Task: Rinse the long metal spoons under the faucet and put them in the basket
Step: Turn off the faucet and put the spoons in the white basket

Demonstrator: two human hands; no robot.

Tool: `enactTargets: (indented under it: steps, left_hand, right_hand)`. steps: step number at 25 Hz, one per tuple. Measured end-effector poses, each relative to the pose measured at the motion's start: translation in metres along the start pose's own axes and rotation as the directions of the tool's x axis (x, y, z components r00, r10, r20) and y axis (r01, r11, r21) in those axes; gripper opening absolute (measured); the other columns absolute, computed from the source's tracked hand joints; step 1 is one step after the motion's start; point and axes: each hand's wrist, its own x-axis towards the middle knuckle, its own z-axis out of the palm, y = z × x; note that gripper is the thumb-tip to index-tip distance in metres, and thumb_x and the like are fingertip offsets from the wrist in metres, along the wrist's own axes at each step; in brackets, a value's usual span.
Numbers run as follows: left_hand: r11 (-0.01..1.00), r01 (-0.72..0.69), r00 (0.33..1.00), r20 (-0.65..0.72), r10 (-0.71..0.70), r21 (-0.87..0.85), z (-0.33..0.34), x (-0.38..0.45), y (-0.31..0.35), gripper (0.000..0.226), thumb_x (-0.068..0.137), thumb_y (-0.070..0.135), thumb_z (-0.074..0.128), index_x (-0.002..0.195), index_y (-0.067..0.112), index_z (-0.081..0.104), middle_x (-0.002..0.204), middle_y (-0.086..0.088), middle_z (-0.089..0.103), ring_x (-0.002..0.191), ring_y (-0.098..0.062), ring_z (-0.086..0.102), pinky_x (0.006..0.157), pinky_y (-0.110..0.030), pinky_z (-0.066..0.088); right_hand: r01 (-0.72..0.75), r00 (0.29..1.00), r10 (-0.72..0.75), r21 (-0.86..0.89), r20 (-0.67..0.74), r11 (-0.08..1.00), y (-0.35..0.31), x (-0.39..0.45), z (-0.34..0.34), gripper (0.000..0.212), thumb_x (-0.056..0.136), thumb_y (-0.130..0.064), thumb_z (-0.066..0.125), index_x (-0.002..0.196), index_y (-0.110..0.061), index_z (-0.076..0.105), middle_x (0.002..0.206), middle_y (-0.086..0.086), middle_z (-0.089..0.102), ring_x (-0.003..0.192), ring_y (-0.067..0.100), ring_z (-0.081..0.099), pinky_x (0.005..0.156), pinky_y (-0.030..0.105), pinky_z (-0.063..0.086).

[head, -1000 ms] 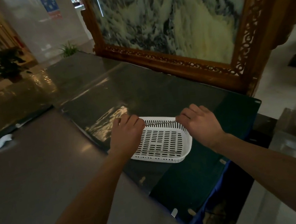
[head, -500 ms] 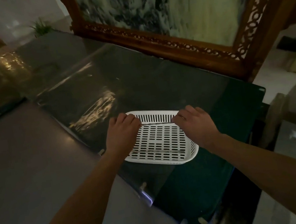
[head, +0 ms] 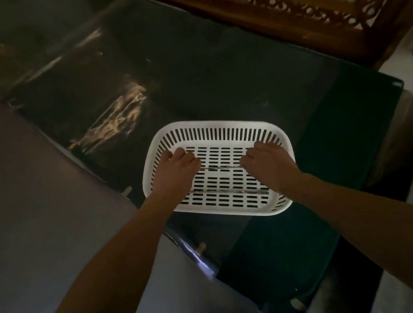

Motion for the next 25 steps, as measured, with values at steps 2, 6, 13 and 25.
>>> enactTargets:
  steps: [2, 6, 13, 25]
  left_hand:
    - [0.999, -0.037, 0.998, 0.043, 0.035, 0.03, 0.011, 0.009, -0.001, 0.04, 0.073, 0.023, 0.072, 0.11, 0.022, 0.061, 0.119, -0.001, 0.062, 0.118, -0.026, 0.048, 0.104, -0.05, 0.032]
    - [0.99, -0.12, 0.987, 0.117, 0.111, 0.075, 0.03, 0.024, 0.0, 0.039, 0.074, 0.026, 0.072, 0.111, 0.021, 0.06, 0.118, -0.002, 0.062, 0.118, -0.026, 0.048, 0.104, -0.05, 0.033]
    - [0.986, -0.154, 0.972, 0.189, 0.139, 0.066, 0.053, 0.029, 0.001, 0.035, 0.081, 0.031, 0.067, 0.114, 0.02, 0.06, 0.12, -0.003, 0.061, 0.12, -0.026, 0.046, 0.106, -0.047, 0.031]
    - [0.987, -0.147, 0.965, 0.229, 0.127, 0.072, 0.051, 0.032, 0.002, 0.032, 0.082, 0.033, 0.066, 0.112, 0.023, 0.062, 0.117, -0.001, 0.064, 0.119, -0.024, 0.049, 0.107, -0.047, 0.029]
  right_hand:
    - [0.001, 0.999, -0.001, 0.003, 0.042, 1.0, -0.003, 0.007, 0.01, 0.038, 0.08, -0.027, 0.072, 0.117, -0.025, 0.061, 0.113, -0.004, 0.067, 0.106, 0.019, 0.058, 0.093, 0.038, 0.046]
    - [0.012, 0.993, -0.018, 0.056, 0.115, 0.998, -0.007, 0.016, 0.031, 0.037, 0.083, -0.027, 0.069, 0.12, -0.024, 0.061, 0.117, -0.002, 0.067, 0.111, 0.022, 0.058, 0.098, 0.039, 0.045]
    - [0.01, 0.99, -0.024, 0.102, 0.139, 0.995, -0.016, 0.02, 0.049, 0.033, 0.088, -0.032, 0.066, 0.12, -0.024, 0.063, 0.116, -0.003, 0.068, 0.107, 0.02, 0.059, 0.094, 0.037, 0.049]
    - [-0.026, 0.992, 0.012, 0.111, 0.127, 0.994, -0.018, 0.02, 0.057, 0.03, 0.087, -0.034, 0.067, 0.117, -0.027, 0.065, 0.113, -0.005, 0.069, 0.105, 0.018, 0.06, 0.094, 0.037, 0.049]
